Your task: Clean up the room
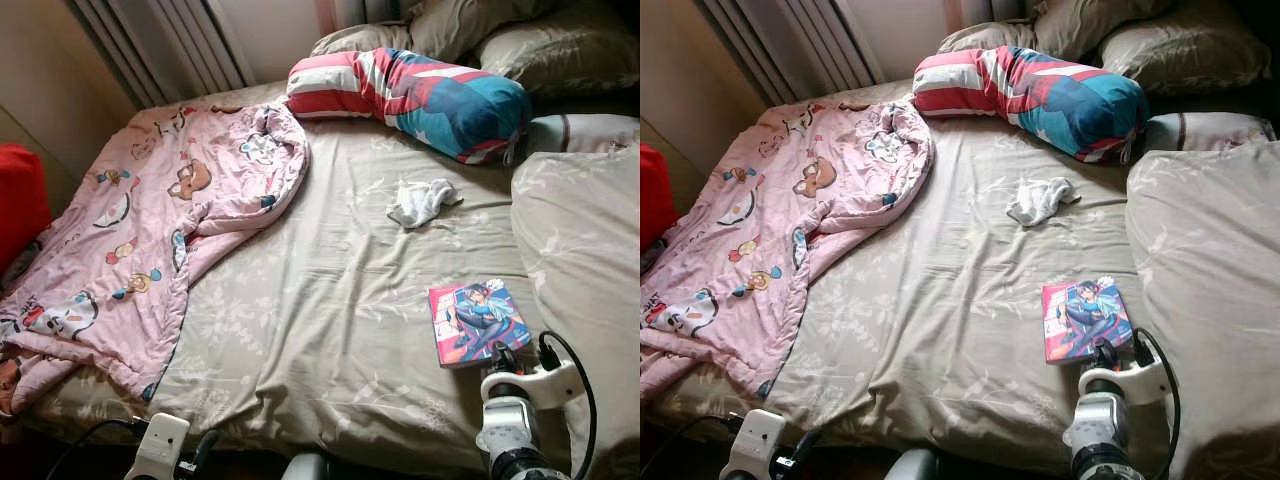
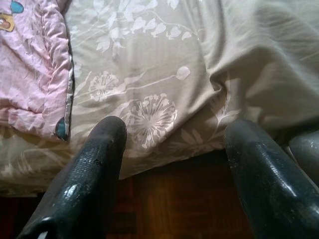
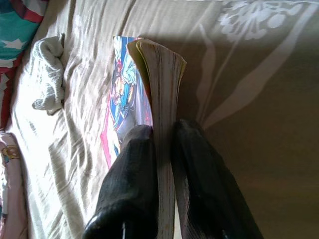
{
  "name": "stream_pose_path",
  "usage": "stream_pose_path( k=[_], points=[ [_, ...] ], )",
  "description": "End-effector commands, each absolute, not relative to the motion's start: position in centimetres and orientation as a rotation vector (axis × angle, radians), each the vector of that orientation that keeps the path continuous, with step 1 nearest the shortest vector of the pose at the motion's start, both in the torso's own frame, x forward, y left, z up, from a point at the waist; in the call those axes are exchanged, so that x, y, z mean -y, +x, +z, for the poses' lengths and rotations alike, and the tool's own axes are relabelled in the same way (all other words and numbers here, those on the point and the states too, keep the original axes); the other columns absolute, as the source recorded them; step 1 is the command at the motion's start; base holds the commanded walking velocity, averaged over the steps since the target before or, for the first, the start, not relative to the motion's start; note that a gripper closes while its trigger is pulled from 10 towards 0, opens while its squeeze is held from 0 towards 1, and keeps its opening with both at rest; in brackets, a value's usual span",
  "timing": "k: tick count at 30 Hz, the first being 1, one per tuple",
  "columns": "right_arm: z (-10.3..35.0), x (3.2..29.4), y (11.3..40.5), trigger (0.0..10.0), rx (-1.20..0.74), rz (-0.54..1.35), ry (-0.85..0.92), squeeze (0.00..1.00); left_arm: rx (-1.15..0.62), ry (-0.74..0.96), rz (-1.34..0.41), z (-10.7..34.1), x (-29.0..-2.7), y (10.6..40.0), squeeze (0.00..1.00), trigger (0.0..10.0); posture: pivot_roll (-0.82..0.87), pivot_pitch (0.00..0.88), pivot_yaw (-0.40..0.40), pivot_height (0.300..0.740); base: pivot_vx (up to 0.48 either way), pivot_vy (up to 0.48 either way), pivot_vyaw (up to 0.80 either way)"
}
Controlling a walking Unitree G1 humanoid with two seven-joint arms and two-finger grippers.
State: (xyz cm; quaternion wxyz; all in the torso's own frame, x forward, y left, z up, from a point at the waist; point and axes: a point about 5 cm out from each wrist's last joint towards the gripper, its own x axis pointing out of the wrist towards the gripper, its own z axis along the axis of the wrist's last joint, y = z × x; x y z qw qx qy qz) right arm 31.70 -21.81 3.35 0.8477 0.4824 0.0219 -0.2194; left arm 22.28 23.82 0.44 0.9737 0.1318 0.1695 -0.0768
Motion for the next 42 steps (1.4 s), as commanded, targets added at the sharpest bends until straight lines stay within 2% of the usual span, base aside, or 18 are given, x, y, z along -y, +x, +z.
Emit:
stream_pose_path(
  k=[1, 8, 12, 13, 15, 16, 27, 28, 29, 30, 31, 32, 37, 38, 39, 40, 41, 42],
  points=[
    [2.4, 20.9, 31.1, 10.0, -0.089, -0.468, 1.010, 0.96, -0.384, 0.288, -0.148, 0.2, -24.7, 21.5, 0.00, 10.0, 0.15, 0.256, 0.267, 0.643, 0.000, 0.000, 0.00],
    [1.9, 20.6, 30.7, 10.0, -0.111, -0.471, 0.999, 0.95, -0.386, 0.291, -0.148, 0.2, -24.8, 21.6, 0.00, 10.0, 0.15, 0.256, 0.271, 0.643, 0.000, 0.000, 0.00],
    [1.3, 20.3, 30.3, 10.0, -0.138, -0.485, 0.988, 0.87, -0.387, 0.293, -0.151, 0.4, -24.7, 21.7, 0.00, 10.0, 0.14, 0.250, 0.273, 0.643, 0.000, 0.000, 0.00],
    [1.2, 20.2, 30.1, 10.0, -0.141, -0.487, 0.988, 0.76, -0.388, 0.293, -0.152, 0.3, -24.7, 21.7, 0.00, 10.0, 0.14, 0.246, 0.273, 0.643, 0.000, 0.000, 0.00],
    [1.1, 20.1, 30.0, 10.0, -0.143, -0.489, 0.988, 0.76, -0.391, 0.292, -0.153, 0.2, -24.7, 21.8, 0.00, 10.0, 0.14, 0.244, 0.272, 0.643, 0.000, 0.000, 0.00],
    [1.0, 20.1, 29.9, 10.0, -0.142, -0.489, 0.988, 1.00, -0.393, 0.290, -0.153, 0.1, -24.6, 21.9, 0.00, 10.0, 0.14, 0.238, 0.270, 0.643, 0.000, 0.000, 0.00],
    [0.4, 21.3, 28.8, 10.0, -0.130, -0.530, 0.943, 1.00, -0.387, 0.282, -0.161, 0.0, -24.2, 22.3, 0.00, 10.0, 0.12, 0.211, 0.260, 0.643, 0.000, 0.000, 0.00],
    [0.3, 21.4, 28.7, 10.0, -0.132, -0.538, 0.925, 0.94, -0.386, 0.279, -0.160, 0.0, -24.1, 22.4, 0.00, 10.0, 0.12, 0.208, 0.255, 0.643, 0.000, 0.000, 0.00],
    [0.3, 21.5, 28.6, 10.0, -0.134, -0.541, 0.920, 0.94, -0.386, 0.278, -0.159, -0.1, -24.1, 22.5, 0.00, 10.0, 0.12, 0.207, 0.254, 0.643, 0.000, 0.000, 0.00],
    [0.3, 21.5, 28.6, 10.0, -0.136, -0.541, 0.914, 0.87, -0.385, 0.277, -0.158, -0.1, -24.1, 22.5, 0.00, 10.0, 0.12, 0.207, 0.253, 0.643, 0.000, 0.000, 0.00],
    [0.2, 21.5, 28.5, 10.0, -0.139, -0.540, 0.908, 0.15, -0.385, 0.277, -0.156, -0.1, -24.1, 22.5, 0.00, 10.0, 0.12, 0.205, 0.251, 0.643, 0.000, 0.000, 0.00],
    [0.0, 21.5, 28.3, 10.0, -0.147, -0.543, 0.904, 0.00, -0.383, 0.274, -0.154, -0.1, -24.0, 22.6, 0.00, 10.0, 0.11, 0.205, 0.251, 0.643, 0.000, 0.000, 0.00],
    [-0.5, 21.4, 27.9, 10.0, -0.175, -0.552, 0.910, 0.00, -0.382, 0.271, -0.154, -0.1, -23.9, 22.8, 0.00, 10.0, 0.11, 0.207, 0.249, 0.643, 0.000, 0.000, 0.00],
    [-0.7, 21.1, 27.8, 10.0, -0.192, -0.548, 0.909, 0.21, -0.383, 0.271, -0.153, -0.2, -23.9, 22.9, 0.00, 10.0, 0.11, 0.207, 0.247, 0.643, 0.000, 0.000, 0.00],
    [-0.7, 21.0, 27.8, 10.0, -0.198, -0.547, 0.908, 0.32, -0.384, 0.270, -0.153, -0.2, -23.9, 22.9, 0.00, 10.0, 0.11, 0.206, 0.245, 0.643, 0.000, 0.000, 0.00],
    [-0.8, 20.9, 27.8, 10.0, -0.202, -0.546, 0.907, 0.33, -0.385, 0.270, -0.152, -0.3, -23.8, 22.9, 0.00, 10.0, 0.11, 0.203, 0.243, 0.643, 0.000, 0.000, 0.00],
    [-0.8, 20.4, 27.8, 10.0, -0.204, -0.525, 0.892, 0.53, -0.388, 0.269, -0.147, -0.4, -23.9, 22.8, 0.00, 10.0, 0.11, 0.198, 0.239, 0.643, 0.000, 0.000, 0.00],
    [-0.7, 20.2, 27.9, 10.0, -0.204, -0.510, 0.879, 0.51, -0.389, 0.267, -0.144, -0.4, -23.9, 22.8, 0.00, 10.0, 0.11, 0.196, 0.237, 0.643, 0.000, 0.000, 0.00]
  ],
)
